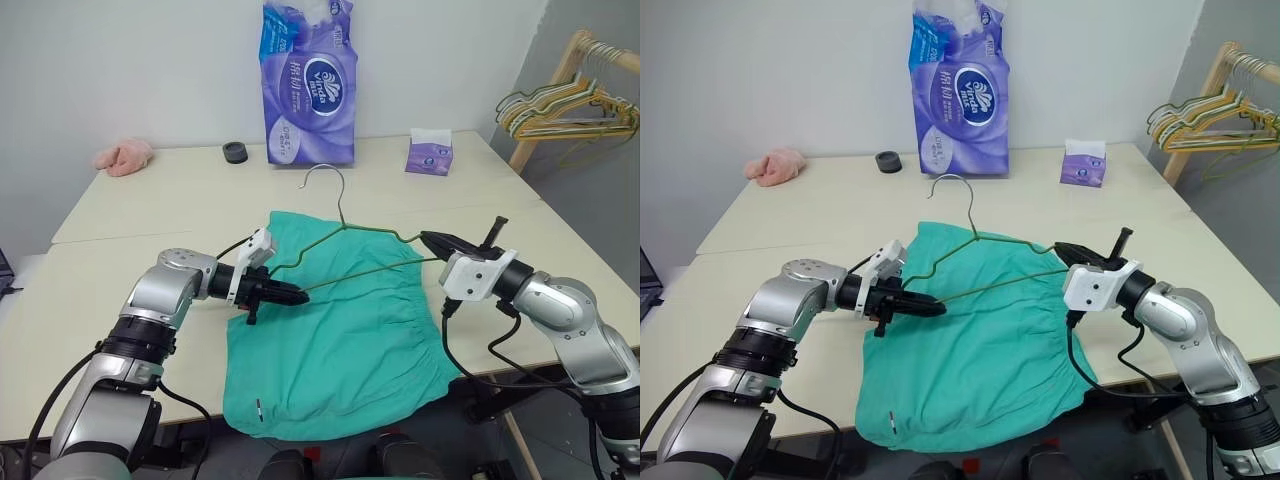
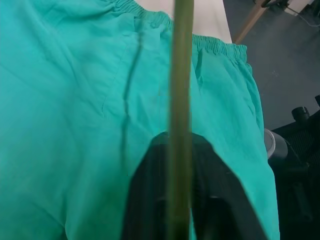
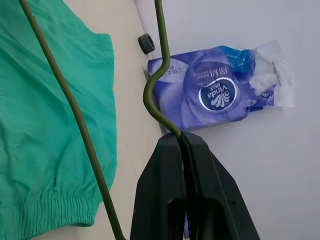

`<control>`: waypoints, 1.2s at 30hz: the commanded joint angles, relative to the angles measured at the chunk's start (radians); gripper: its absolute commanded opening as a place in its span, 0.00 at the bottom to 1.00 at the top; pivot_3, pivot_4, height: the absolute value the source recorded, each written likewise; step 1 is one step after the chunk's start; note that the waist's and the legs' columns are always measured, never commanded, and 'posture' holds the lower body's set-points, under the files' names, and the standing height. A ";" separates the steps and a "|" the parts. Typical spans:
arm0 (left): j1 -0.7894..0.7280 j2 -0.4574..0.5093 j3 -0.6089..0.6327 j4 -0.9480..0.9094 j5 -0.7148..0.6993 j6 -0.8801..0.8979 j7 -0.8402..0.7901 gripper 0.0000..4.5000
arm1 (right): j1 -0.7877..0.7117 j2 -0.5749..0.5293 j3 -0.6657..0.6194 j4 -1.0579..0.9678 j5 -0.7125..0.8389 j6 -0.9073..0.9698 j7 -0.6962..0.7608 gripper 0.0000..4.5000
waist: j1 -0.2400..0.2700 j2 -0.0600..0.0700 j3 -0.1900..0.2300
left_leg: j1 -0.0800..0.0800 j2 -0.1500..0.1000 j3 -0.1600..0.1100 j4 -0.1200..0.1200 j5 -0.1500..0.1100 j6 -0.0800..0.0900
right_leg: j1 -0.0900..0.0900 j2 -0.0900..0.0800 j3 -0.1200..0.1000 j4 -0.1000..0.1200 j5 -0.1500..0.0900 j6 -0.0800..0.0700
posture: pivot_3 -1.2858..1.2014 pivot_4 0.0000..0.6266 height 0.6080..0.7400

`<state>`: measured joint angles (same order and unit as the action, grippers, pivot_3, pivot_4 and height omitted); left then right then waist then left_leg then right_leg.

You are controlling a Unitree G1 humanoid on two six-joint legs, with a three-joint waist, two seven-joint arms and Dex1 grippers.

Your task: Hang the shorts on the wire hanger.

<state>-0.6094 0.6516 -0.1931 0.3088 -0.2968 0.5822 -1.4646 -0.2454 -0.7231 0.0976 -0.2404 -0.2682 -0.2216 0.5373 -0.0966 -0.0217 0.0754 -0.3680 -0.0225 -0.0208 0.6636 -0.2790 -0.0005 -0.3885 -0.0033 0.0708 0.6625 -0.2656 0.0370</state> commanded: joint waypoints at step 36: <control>0.012 0.001 -0.061 -0.035 0.187 -0.508 0.083 0.00 | 0.099 -0.199 -0.169 -0.410 0.615 0.874 0.344 0.98 | 0.010 -0.001 0.001 | 0.001 0.001 -0.001 0.000 0.000 0.000 | 0.001 -0.003 -0.001 -0.001 0.000 0.001 | 0.45 0.10 1.00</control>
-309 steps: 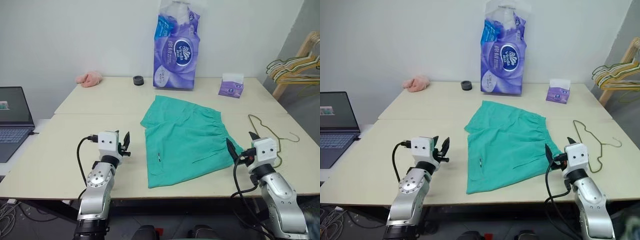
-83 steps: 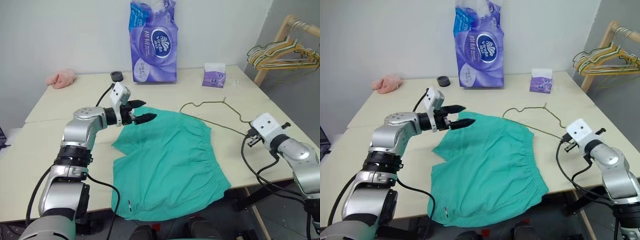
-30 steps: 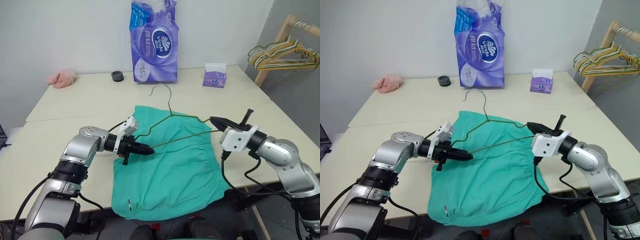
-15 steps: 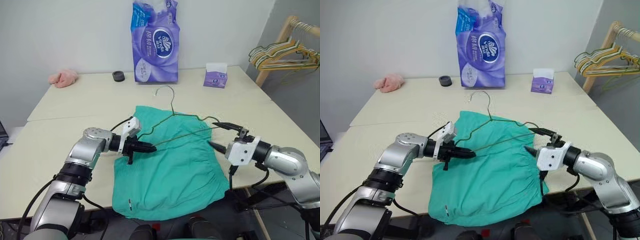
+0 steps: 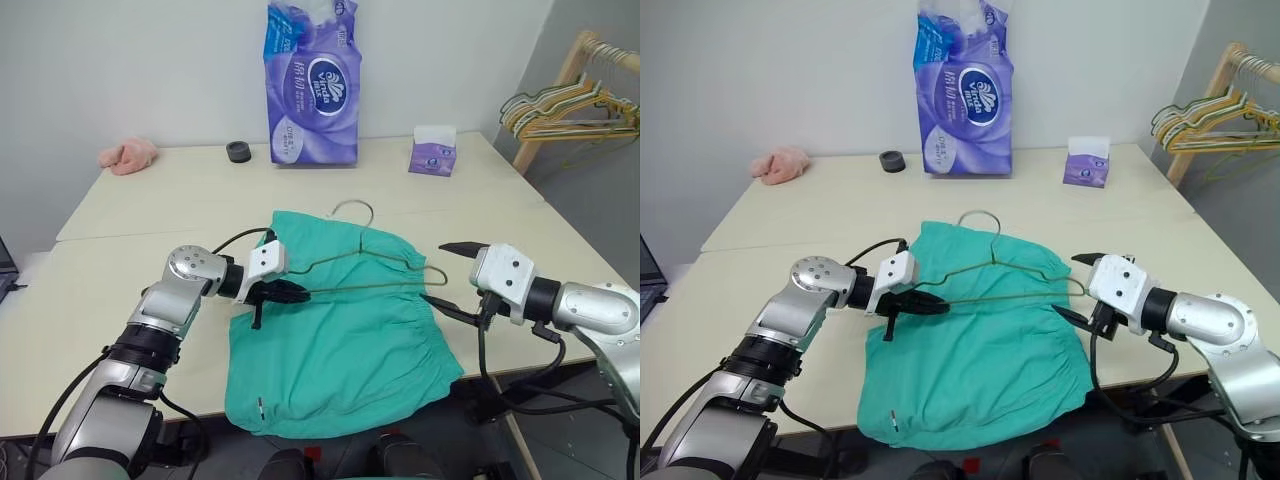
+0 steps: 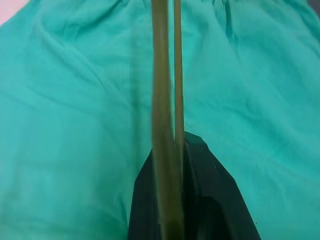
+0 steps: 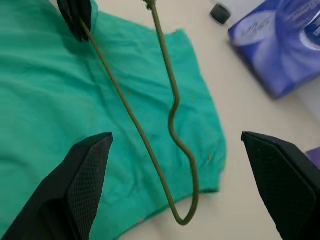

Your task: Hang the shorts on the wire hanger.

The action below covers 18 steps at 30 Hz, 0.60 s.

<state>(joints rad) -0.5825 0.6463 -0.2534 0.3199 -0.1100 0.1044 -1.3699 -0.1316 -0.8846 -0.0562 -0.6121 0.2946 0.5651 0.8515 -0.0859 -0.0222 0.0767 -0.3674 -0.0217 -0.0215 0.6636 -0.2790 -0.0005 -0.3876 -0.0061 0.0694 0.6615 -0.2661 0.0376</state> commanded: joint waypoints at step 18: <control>0.027 0.024 -0.028 -0.166 0.040 -0.069 -0.012 0.00 | -0.237 -0.048 0.316 0.114 0.018 0.373 0.037 0.80 | -0.003 0.000 0.001 | -0.001 0.000 0.000 0.000 0.000 0.000 | -0.001 0.000 0.000 -0.001 0.000 0.000 | 0.47 0.10 1.00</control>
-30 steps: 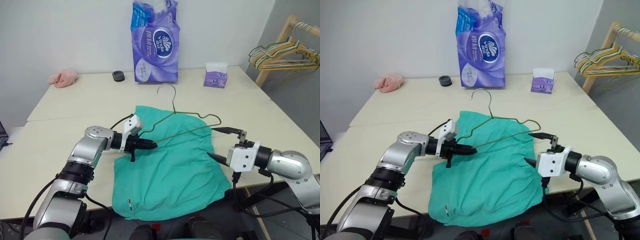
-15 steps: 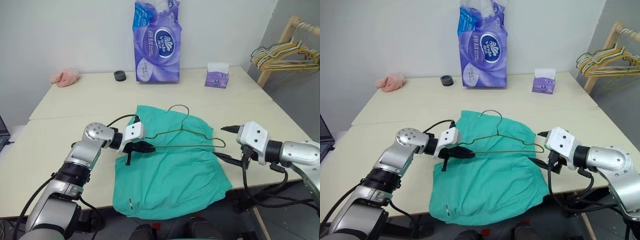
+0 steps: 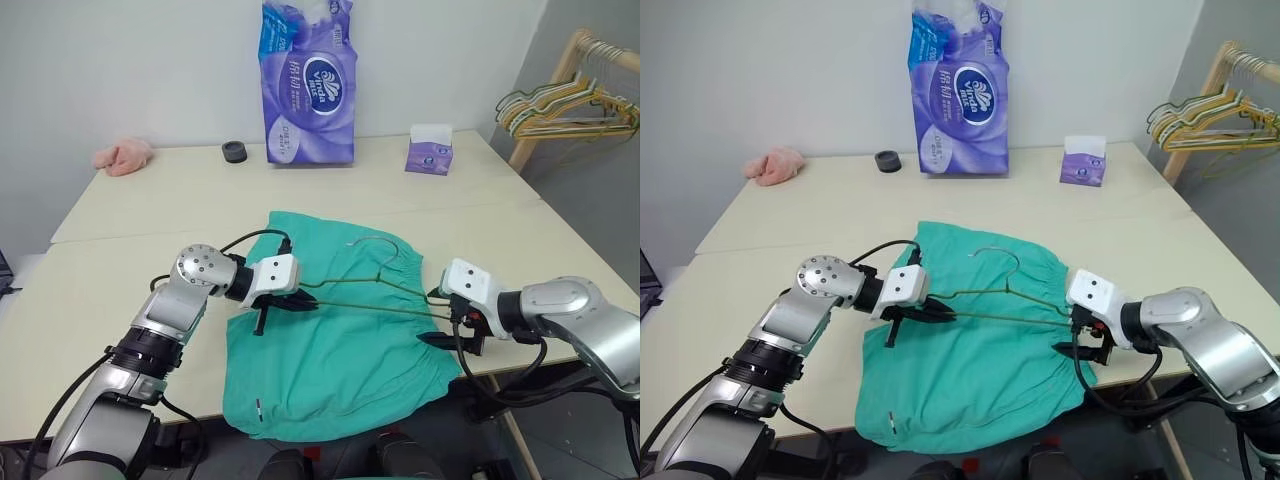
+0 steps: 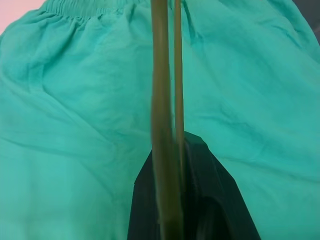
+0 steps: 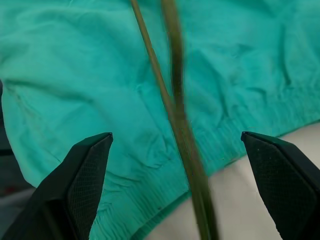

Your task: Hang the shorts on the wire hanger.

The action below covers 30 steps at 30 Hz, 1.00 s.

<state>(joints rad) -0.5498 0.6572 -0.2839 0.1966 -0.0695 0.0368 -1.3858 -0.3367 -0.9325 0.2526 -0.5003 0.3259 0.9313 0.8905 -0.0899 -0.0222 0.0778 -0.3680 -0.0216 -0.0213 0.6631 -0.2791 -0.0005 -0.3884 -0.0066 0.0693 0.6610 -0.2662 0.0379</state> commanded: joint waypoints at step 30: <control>-0.032 -0.026 0.099 -0.032 -0.178 0.221 0.027 0.61 | 0.012 -0.051 0.009 -0.001 -0.056 -0.067 0.015 0.00 | 0.001 -0.001 0.002 | 0.000 0.000 -0.001 0.000 0.000 0.000 | 0.000 0.000 -0.001 0.000 0.000 0.000 | 0.46 0.08 1.00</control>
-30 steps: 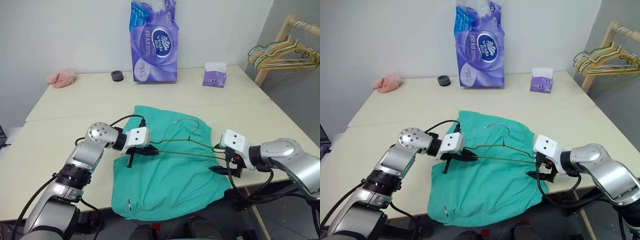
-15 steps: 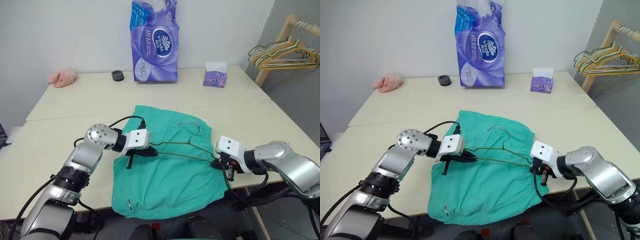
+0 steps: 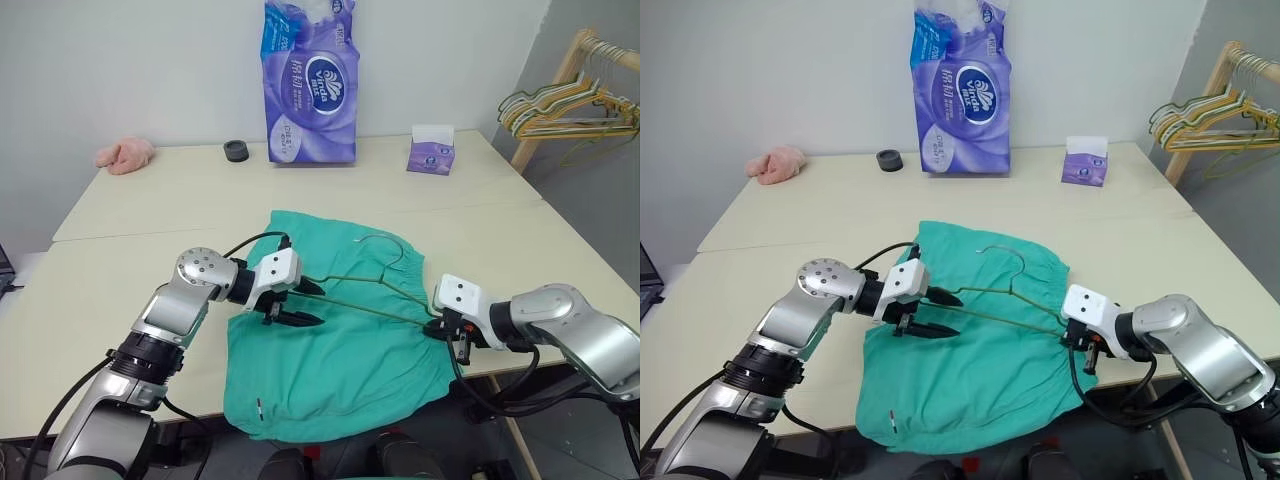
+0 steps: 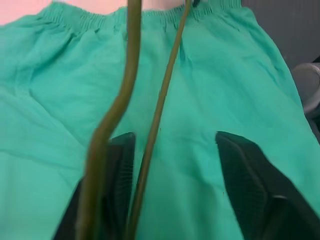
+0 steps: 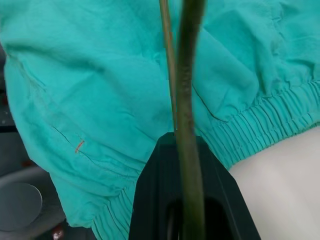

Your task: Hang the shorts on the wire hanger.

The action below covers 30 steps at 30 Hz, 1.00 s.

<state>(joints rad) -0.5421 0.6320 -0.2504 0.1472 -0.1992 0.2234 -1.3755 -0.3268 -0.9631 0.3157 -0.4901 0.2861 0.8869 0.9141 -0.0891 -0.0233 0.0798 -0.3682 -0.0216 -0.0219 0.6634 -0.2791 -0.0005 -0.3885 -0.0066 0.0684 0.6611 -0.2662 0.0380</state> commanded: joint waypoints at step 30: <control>-0.016 -0.016 0.078 0.056 -0.120 0.222 -0.029 0.61 | 0.702 0.156 -0.793 -0.134 0.222 0.296 -0.148 0.00 | -0.007 -0.001 0.001 | 0.001 0.000 0.001 0.000 0.000 0.000 | 0.002 0.000 0.001 -0.001 0.000 0.000 | 0.43 0.11 1.00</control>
<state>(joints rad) -0.5262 0.6213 -0.1671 0.2136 -0.3131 0.4546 -1.4065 0.3794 -0.8084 -0.4384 -0.5917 0.4902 1.1749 0.7765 -0.0960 -0.0246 0.0808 -0.3672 -0.0218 -0.0210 0.6632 -0.2791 -0.0007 -0.3866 -0.0063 0.0692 0.6602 -0.2664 0.0383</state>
